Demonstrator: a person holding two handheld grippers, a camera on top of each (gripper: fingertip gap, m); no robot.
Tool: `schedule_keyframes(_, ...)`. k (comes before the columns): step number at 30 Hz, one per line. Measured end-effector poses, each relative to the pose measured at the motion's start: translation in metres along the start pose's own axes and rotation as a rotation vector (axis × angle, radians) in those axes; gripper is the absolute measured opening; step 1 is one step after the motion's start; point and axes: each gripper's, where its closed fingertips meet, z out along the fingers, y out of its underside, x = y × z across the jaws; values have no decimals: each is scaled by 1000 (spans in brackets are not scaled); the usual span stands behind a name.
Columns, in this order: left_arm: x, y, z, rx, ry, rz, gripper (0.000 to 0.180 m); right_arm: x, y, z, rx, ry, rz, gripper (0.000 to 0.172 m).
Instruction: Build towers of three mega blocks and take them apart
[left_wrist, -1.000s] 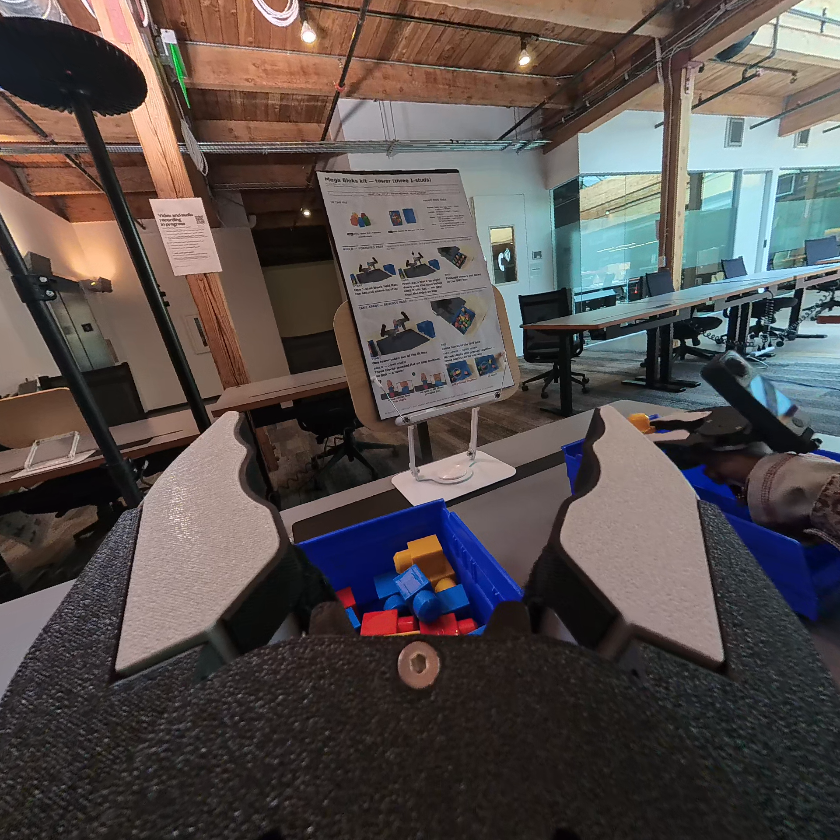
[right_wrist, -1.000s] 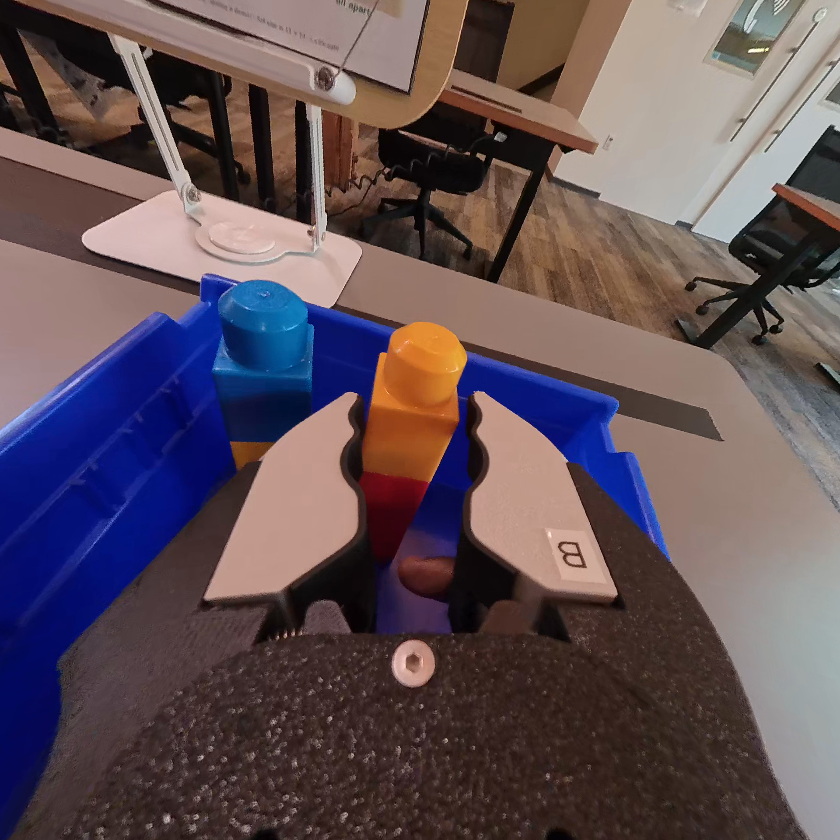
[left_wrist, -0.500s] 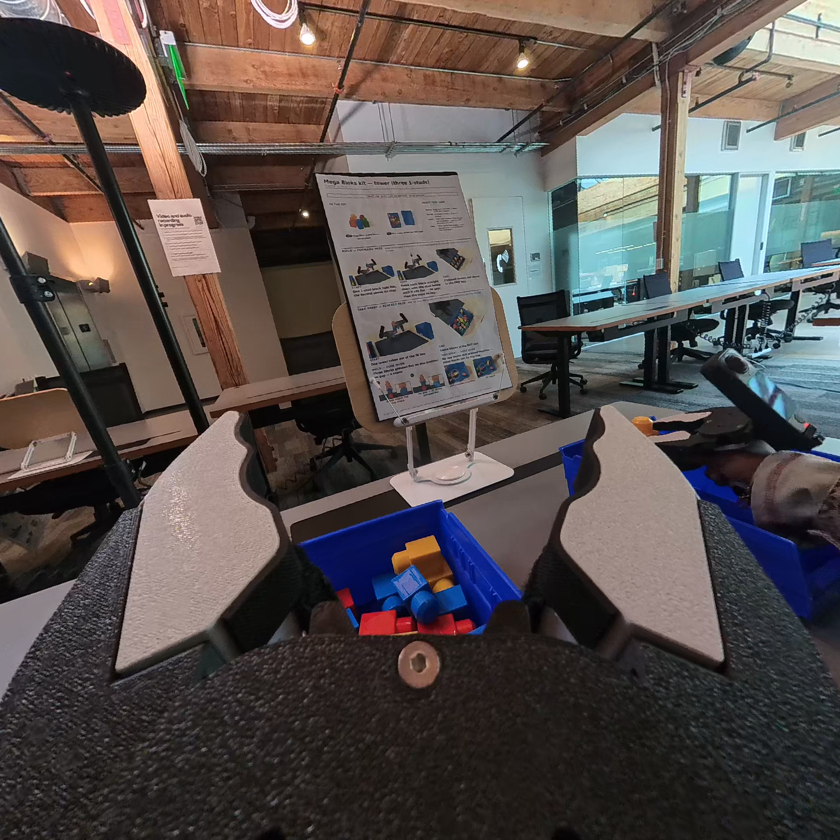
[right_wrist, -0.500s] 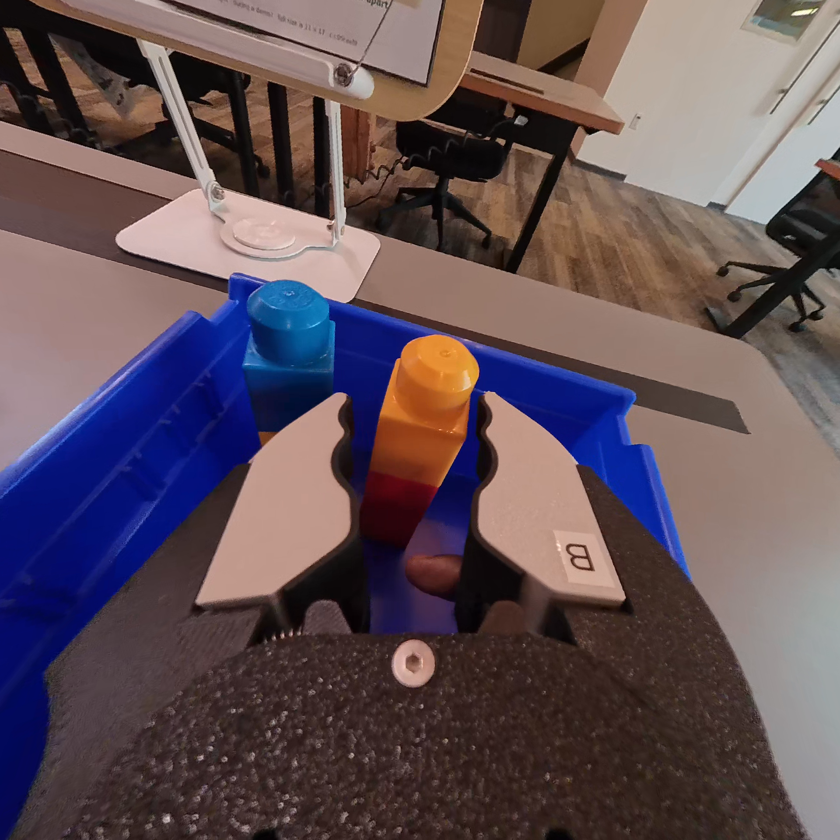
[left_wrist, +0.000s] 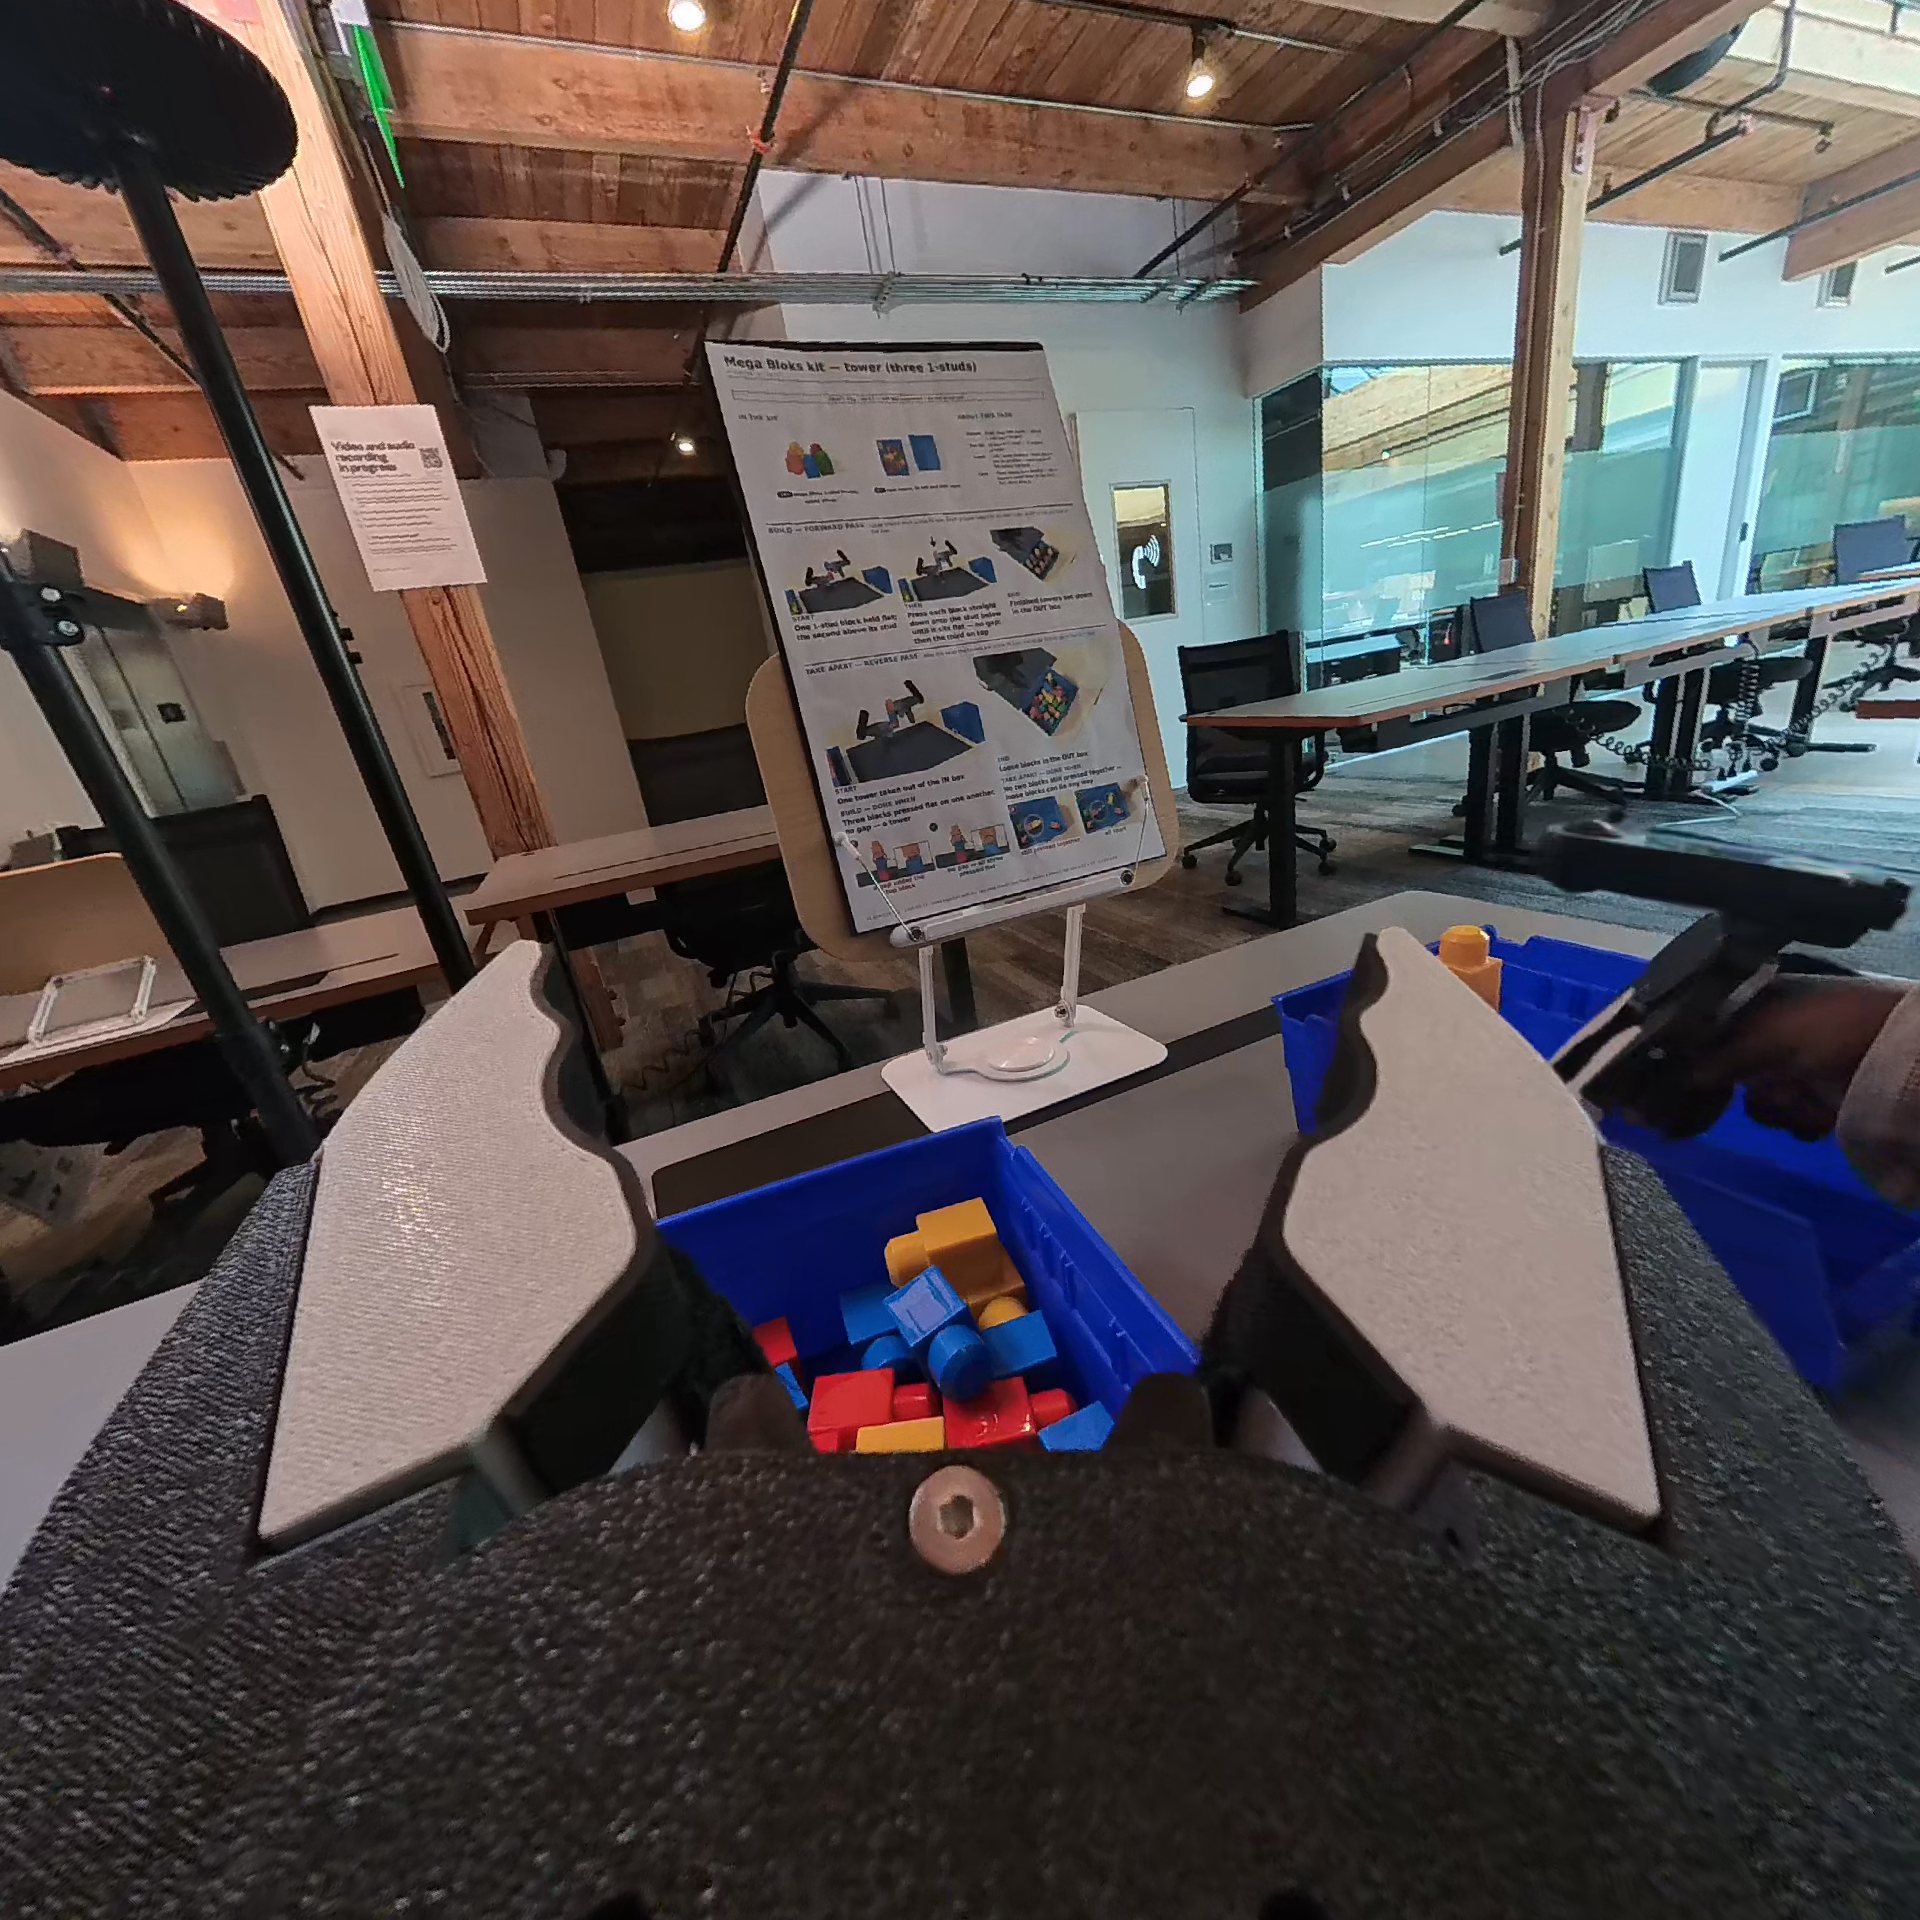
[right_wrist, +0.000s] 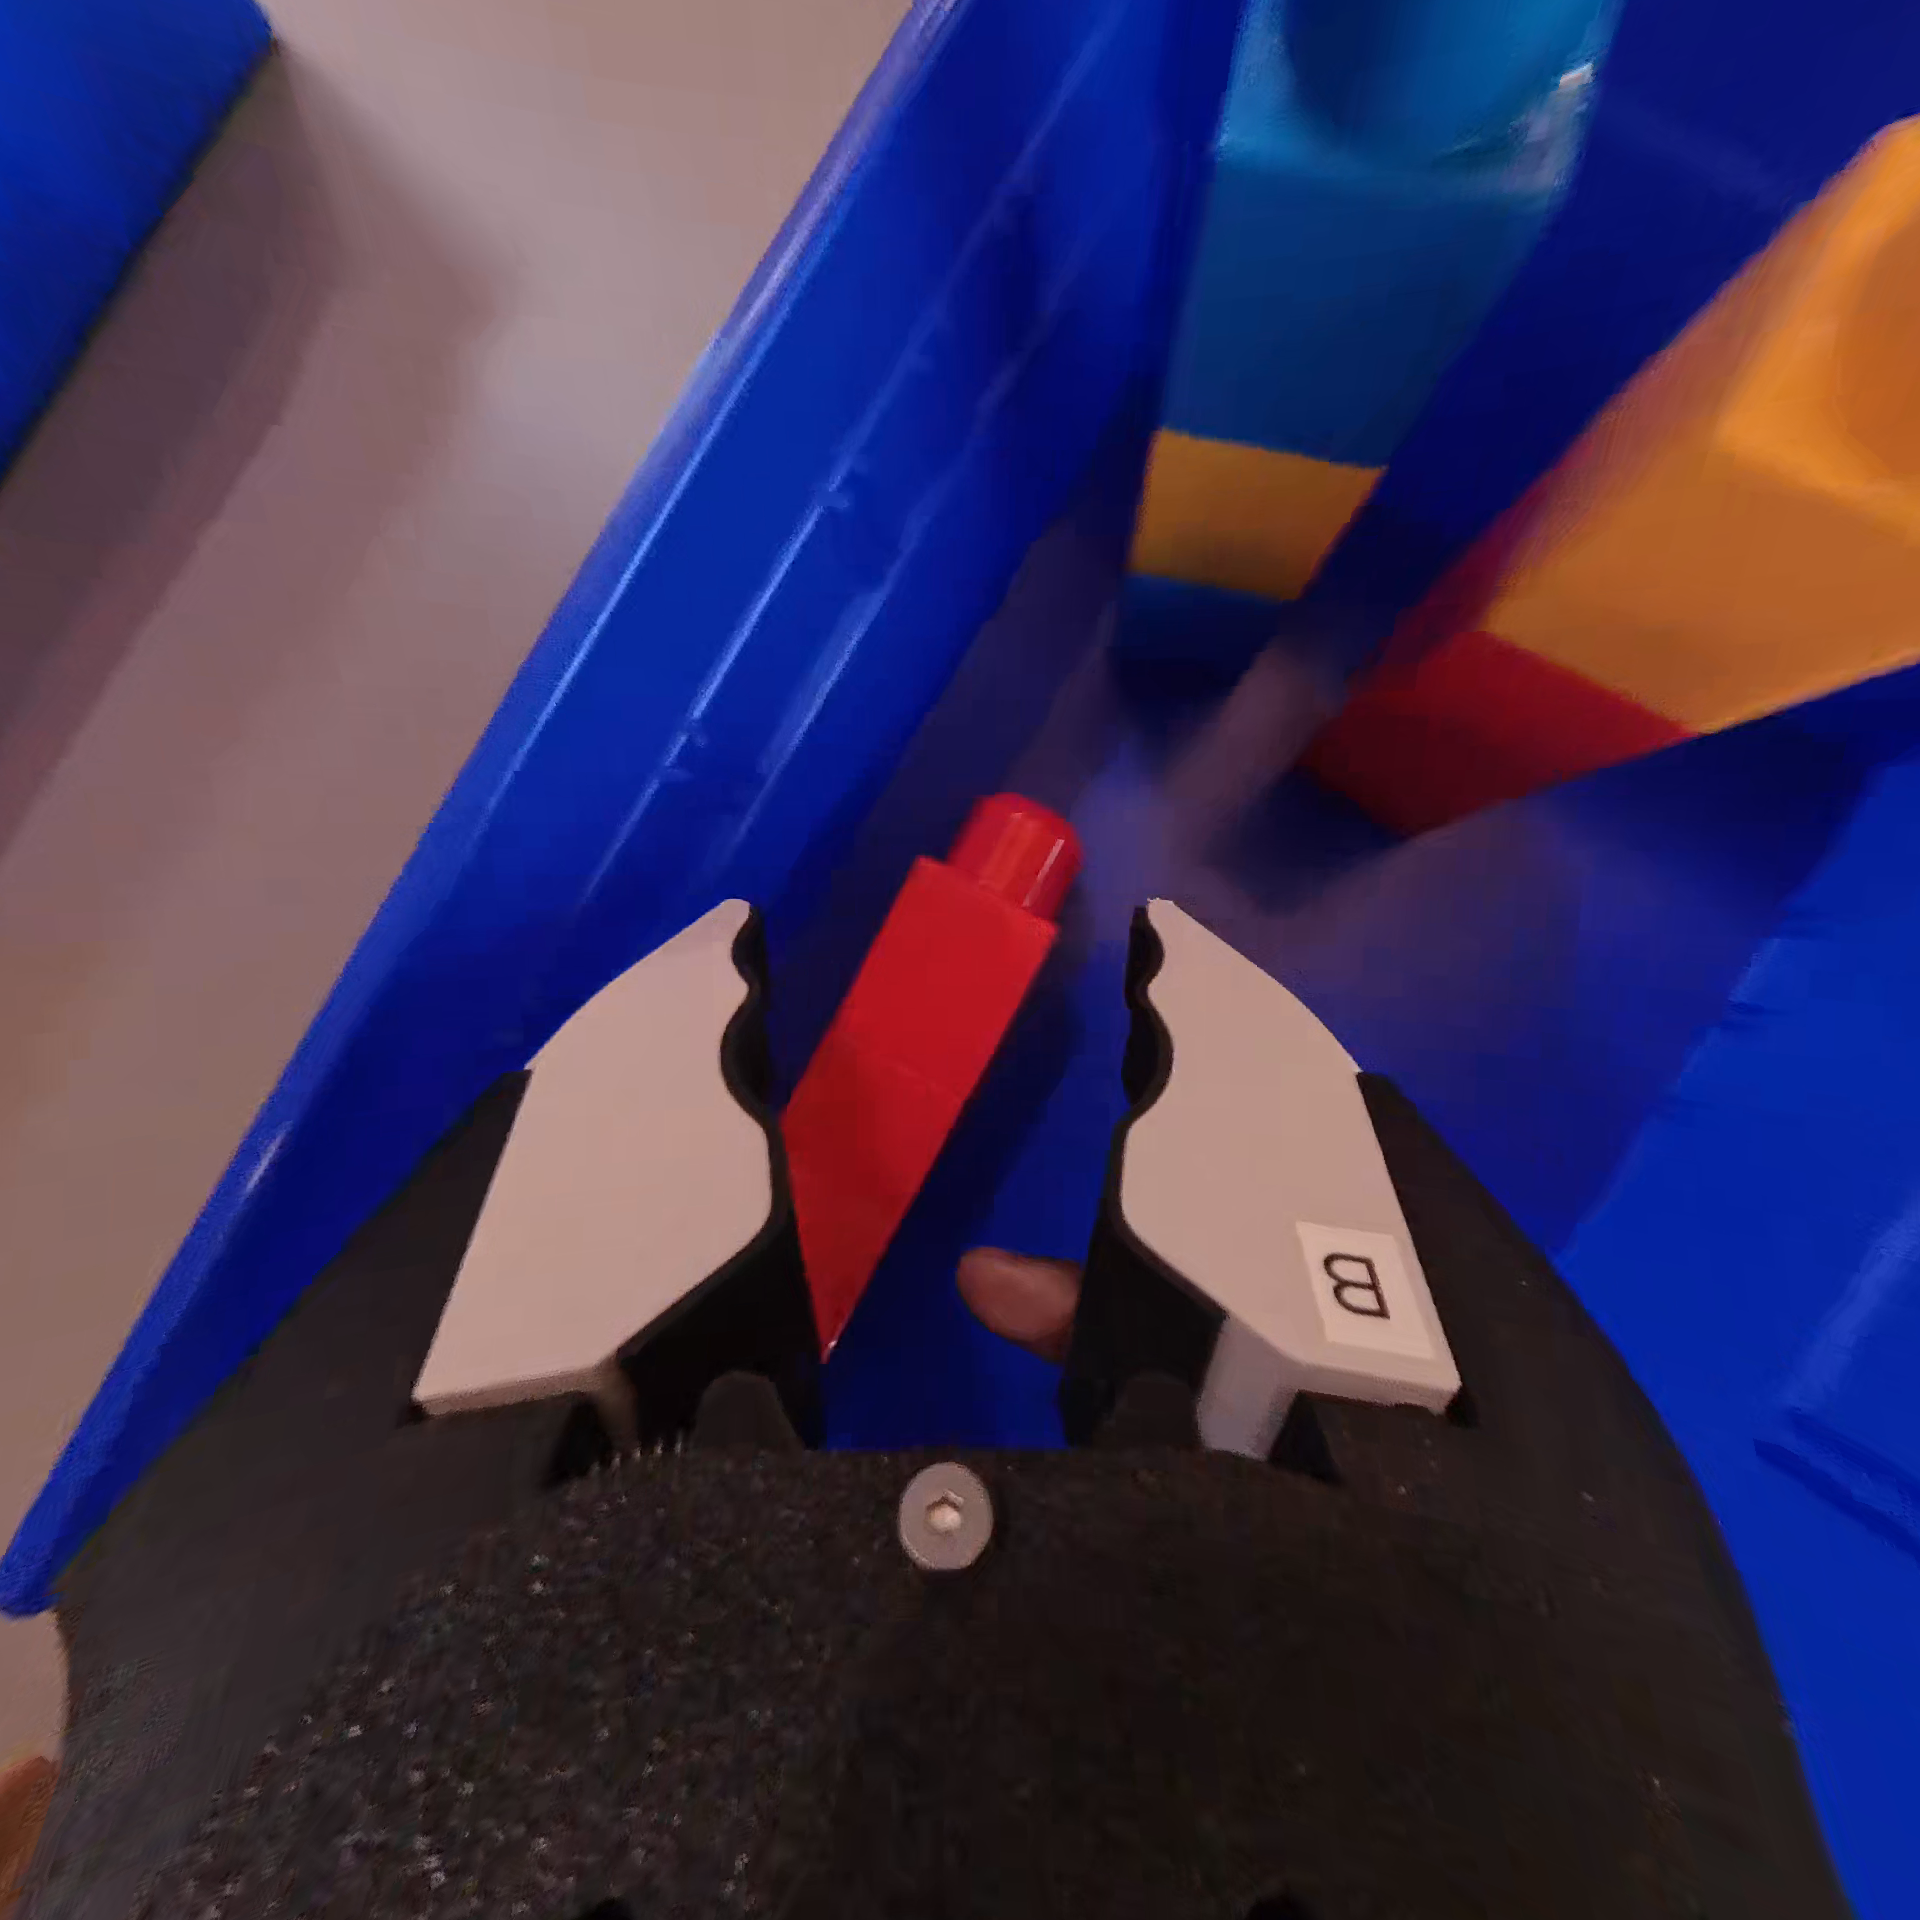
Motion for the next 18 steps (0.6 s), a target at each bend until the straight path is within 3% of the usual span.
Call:
schedule_keyframes(3, 1, -1, -1, 2, 1, 3, 135, 0, 11, 17, -90, 19, -13, 64)
schedule_keyframes(6, -1, -3, -3, 9, -3, 1, 135, 1, 20, 25, -130, 28, -56, 46)
schedule_keyframes(14, -3, -2, -3, 10, -6, -5, 135, 69, -27, -45, 275, 365, 63, 41)
schedule_keyframes(18, -1, -1, -3, 1, 2, -2, 135, 91, -30, -65, 372, 451, 104, 36)
